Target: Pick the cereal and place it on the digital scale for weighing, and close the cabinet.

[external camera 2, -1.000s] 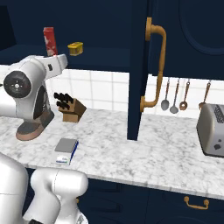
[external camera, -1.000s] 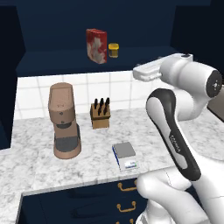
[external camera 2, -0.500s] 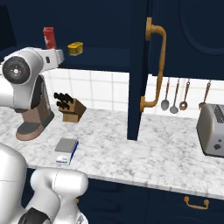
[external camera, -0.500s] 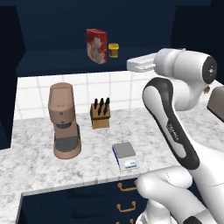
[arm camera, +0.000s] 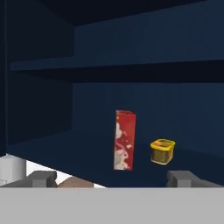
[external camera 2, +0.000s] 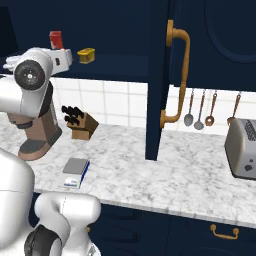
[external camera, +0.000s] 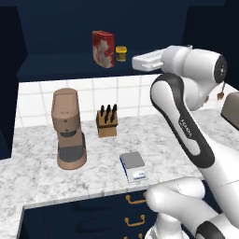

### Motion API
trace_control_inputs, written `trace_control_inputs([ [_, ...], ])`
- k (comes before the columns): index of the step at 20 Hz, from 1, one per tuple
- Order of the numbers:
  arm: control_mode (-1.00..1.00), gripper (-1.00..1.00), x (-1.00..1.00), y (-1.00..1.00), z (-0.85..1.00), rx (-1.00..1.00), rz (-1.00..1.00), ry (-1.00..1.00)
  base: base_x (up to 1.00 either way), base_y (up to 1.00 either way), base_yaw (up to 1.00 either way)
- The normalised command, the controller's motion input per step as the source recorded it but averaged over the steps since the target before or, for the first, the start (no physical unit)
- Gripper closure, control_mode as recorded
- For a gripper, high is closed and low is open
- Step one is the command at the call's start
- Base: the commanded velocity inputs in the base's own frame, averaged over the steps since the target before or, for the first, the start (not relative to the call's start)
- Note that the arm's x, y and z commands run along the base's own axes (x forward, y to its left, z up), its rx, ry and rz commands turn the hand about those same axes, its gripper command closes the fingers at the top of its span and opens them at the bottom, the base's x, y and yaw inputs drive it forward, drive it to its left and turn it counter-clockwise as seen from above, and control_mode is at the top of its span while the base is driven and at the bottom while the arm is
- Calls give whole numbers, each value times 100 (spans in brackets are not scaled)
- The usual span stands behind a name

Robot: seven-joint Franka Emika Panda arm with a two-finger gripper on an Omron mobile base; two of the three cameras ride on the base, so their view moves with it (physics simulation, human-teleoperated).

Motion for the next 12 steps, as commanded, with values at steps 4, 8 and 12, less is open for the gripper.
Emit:
trace_control_inputs([
  [4, -100, -100, 31, 0, 0, 0, 3, 0, 0, 0, 0],
  [8, -100, -100, 29, 7, 8, 0, 3, 0, 0, 0, 0],
  [12, -100, -100, 33, 3, 7, 1, 3, 0, 0, 0, 0],
])
